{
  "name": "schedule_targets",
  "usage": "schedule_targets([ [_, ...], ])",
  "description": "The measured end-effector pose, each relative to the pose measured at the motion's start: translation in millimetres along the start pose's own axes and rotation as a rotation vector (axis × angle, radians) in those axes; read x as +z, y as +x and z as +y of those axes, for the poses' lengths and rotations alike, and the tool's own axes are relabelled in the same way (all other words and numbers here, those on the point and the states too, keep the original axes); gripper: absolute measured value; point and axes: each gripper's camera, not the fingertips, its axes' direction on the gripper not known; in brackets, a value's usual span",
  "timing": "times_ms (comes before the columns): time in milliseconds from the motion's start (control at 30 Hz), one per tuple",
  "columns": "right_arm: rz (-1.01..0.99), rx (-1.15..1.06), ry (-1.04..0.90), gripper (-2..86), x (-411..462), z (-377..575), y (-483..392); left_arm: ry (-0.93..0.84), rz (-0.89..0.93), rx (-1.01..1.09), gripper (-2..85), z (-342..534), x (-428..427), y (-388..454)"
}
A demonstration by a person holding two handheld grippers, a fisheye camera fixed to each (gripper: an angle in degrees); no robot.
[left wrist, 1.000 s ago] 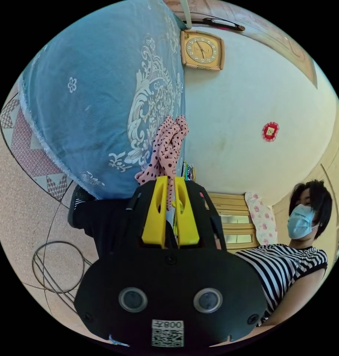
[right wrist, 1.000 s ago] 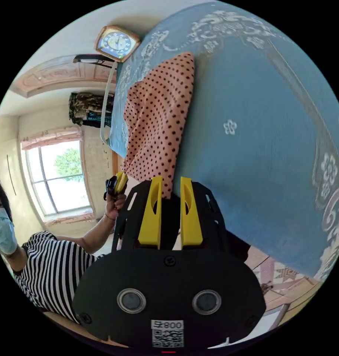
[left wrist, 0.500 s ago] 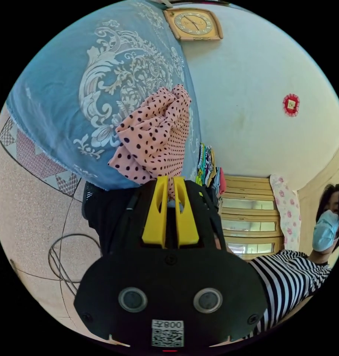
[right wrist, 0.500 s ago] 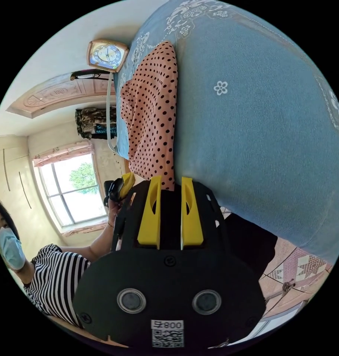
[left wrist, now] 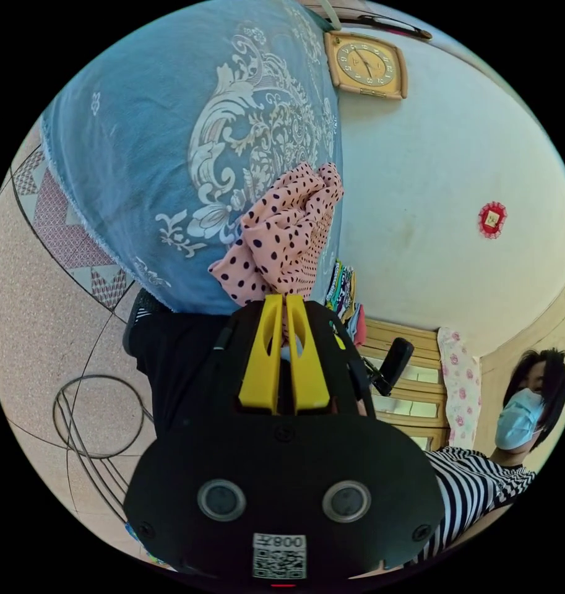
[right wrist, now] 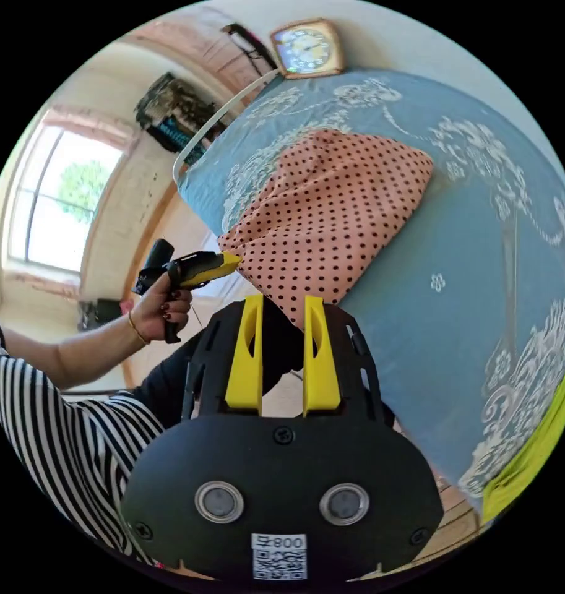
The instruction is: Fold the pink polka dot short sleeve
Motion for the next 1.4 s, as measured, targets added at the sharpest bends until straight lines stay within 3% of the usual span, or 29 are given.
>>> schedule_targets([
  [167, 0.280, -0.291, -0.154, 10.1, 62, -3, -57, 0.003, 0.025, -0.001, 0.9, 11, 15, -6],
  [267, 0.382, -0.345, -0.193, 4.4, 83, 10, -67, -0.017, 0.012, 0.016, 0.8, 20, 27, -6],
  [400, 0.391, -0.366, -0.148, 1.6, 73, 28, -69, -0.035, -0.001, 0.039, 0.8, 31, 43, -11],
  [633, 0.371, -0.376, -0.218, 4.1, 79, 33, -52, -0.061, -0.048, 0.002, 2.0, 51, 78, -39],
  [733, 0.271, -0.302, -0.192, 6.8, 55, 37, -34, -0.077, -0.056, 0.017, 3.0, 63, 86, -42],
  [900, -0.119, 0.080, -0.050, 7.9, -5, 75, 54, -0.125, -0.032, 0.093, 5.2, 86, 105, -38],
  [1000, -0.320, 0.297, -0.003, 7.9, -13, 98, 107, -0.224, -0.121, 0.259, 6.1, 101, 136, -14],
  [1100, -0.466, 0.408, 0.048, 8.0, -17, 104, 137, -0.337, -0.227, 0.463, 7.1, 116, 182, 17],
  [1267, -0.626, 0.510, 0.064, 8.2, -17, 105, 172, -0.506, -0.605, 0.880, 8.8, 158, 275, 54],
  [1400, -0.677, 0.548, 0.076, 8.3, -30, 106, 189, -0.607, -0.793, 1.056, 8.2, 188, 327, 53],
])
